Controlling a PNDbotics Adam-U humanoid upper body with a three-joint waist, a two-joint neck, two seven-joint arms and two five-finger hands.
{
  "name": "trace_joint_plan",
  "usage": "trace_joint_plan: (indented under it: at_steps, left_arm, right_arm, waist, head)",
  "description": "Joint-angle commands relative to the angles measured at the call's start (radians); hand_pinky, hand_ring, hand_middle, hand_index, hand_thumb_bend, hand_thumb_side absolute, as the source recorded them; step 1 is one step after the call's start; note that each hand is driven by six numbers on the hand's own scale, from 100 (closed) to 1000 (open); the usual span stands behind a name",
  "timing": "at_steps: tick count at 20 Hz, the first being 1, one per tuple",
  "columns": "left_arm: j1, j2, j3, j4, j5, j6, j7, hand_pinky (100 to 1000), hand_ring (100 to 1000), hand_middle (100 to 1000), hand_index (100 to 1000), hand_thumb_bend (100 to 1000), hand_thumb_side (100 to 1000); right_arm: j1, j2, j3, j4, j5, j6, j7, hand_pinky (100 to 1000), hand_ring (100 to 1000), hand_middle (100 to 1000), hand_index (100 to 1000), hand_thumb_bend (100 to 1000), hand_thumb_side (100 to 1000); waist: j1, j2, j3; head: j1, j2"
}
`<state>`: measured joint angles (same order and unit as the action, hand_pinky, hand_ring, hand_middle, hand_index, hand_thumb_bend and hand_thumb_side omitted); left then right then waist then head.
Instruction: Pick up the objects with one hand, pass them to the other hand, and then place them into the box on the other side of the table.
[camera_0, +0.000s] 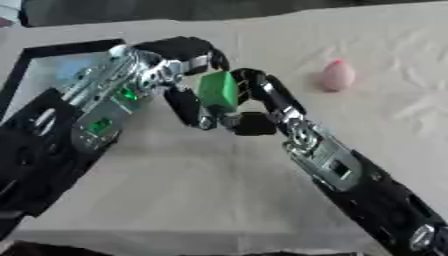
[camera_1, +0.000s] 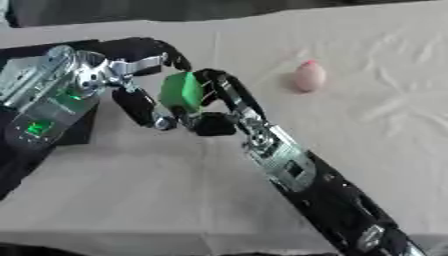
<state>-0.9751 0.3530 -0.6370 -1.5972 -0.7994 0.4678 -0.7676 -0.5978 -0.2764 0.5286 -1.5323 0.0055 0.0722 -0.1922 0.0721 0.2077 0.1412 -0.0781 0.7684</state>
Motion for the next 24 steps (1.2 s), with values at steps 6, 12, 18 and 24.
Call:
trace_joint_plan:
  at_steps: [6, 12, 18, 24]
  left_arm:
    - [-0.008, -0.008, 0.021, -0.008, -0.03, 0.068, -0.022, 893, 895, 815, 879, 425, 100]
    - [-0.009, -0.012, 0.018, -0.015, -0.008, 0.089, 0.009, 879, 886, 799, 857, 373, 121]
    - [-0.011, -0.009, 0.013, -0.027, 0.012, 0.108, 0.034, 875, 879, 781, 835, 348, 100]
    - [-0.016, 0.017, 0.011, -0.082, 0.023, 0.093, -0.024, 883, 886, 792, 844, 389, 100]
  right_arm:
    - [-0.009, -0.001, -0.012, -0.013, 0.021, -0.068, 0.006, 598, 593, 546, 571, 100, 100]
    - [-0.008, 0.002, -0.008, -0.007, 0.031, -0.081, 0.01, 600, 593, 546, 571, 100, 100]
    - [-0.005, 0.004, -0.004, 0.003, 0.04, -0.084, 0.014, 600, 593, 546, 572, 100, 100]
    - [-0.001, 0.003, -0.007, 0.027, 0.061, -0.094, 0.013, 603, 594, 547, 572, 100, 100]
  waist:
    - [-0.004, -0.014, -0.003]
    - [-0.005, -0.014, -0.003]
    - [-0.004, -0.012, -0.003]
    - [-0.001, -0.012, -0.001]
  head:
    - [0.013, 0.002]
    - [0.014, 0.002]
    - [0.015, 0.002]
    - [0.014, 0.002]
